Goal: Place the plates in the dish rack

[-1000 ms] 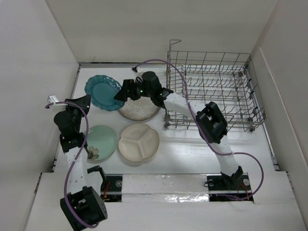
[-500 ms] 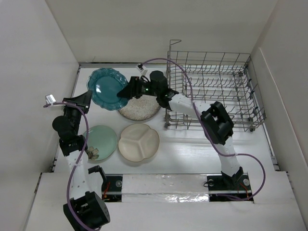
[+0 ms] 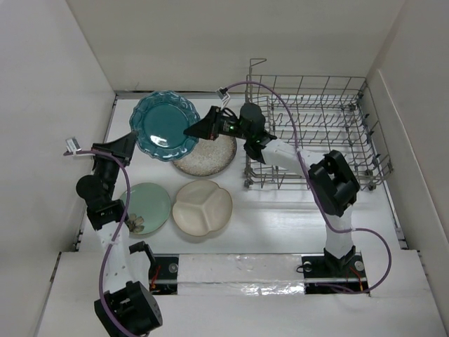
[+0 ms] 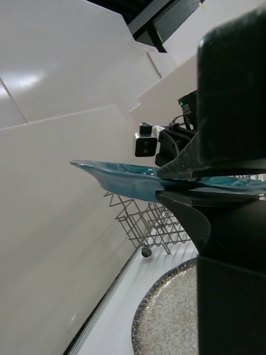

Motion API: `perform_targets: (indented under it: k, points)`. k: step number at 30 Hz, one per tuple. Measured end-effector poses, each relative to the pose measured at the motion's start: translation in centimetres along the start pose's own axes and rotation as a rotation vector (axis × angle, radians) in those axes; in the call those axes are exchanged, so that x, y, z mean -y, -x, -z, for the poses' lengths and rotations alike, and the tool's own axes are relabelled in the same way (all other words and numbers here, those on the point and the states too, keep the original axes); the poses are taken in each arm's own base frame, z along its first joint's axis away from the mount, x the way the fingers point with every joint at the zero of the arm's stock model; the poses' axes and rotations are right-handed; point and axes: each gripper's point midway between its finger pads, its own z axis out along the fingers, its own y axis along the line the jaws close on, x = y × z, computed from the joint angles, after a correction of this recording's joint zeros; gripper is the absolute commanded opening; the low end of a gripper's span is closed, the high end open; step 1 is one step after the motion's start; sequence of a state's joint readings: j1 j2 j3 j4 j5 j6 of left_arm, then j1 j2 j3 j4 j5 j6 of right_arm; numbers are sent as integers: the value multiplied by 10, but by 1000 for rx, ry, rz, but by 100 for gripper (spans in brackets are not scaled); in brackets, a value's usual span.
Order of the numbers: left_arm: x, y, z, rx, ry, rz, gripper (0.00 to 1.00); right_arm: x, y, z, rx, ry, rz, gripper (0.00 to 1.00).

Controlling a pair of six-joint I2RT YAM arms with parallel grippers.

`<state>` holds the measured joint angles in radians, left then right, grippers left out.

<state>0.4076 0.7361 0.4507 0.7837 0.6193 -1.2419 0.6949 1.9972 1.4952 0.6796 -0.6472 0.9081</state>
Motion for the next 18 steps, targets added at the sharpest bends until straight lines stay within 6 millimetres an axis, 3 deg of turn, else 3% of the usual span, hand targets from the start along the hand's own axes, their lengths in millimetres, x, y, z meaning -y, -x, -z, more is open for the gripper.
perform_targets:
  k: [1,4,7,11,18]
  points:
    - [0,-1,1,-1,3,-8,23,-1,1,1,-2,-4,4,0]
    - [1,-2,4,-10,30,-43,47,-3,1,3,-12,-18,24,0]
    - [11,1,3,-23,54,-109,59,-3,-2,2,-25,-29,30,0]
    - [25,10,-2,-18,71,-185,65,-10,3,-4,-34,-40,35,0]
    - [41,24,-6,14,96,-285,66,-38,37,-11,9,-30,78,0]
